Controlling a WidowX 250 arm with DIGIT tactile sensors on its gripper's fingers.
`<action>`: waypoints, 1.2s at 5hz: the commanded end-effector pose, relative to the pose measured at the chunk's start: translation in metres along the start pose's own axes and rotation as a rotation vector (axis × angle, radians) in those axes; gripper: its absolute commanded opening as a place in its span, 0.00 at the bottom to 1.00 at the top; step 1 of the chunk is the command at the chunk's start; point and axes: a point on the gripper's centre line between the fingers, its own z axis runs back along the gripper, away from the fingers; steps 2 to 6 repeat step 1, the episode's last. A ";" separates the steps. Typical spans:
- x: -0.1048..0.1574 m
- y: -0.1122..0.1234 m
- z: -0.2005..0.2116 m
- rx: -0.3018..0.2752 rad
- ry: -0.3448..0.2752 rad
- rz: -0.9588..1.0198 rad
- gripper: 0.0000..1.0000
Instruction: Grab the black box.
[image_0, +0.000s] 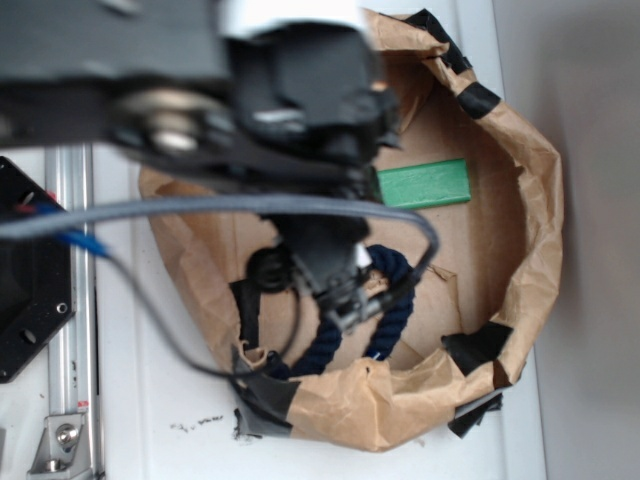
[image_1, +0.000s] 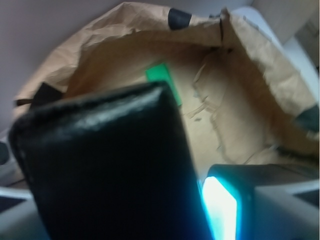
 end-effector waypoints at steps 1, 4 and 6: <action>0.011 0.012 -0.008 0.030 -0.014 0.026 0.00; 0.011 0.012 -0.008 0.030 -0.014 0.026 0.00; 0.011 0.012 -0.008 0.030 -0.014 0.026 0.00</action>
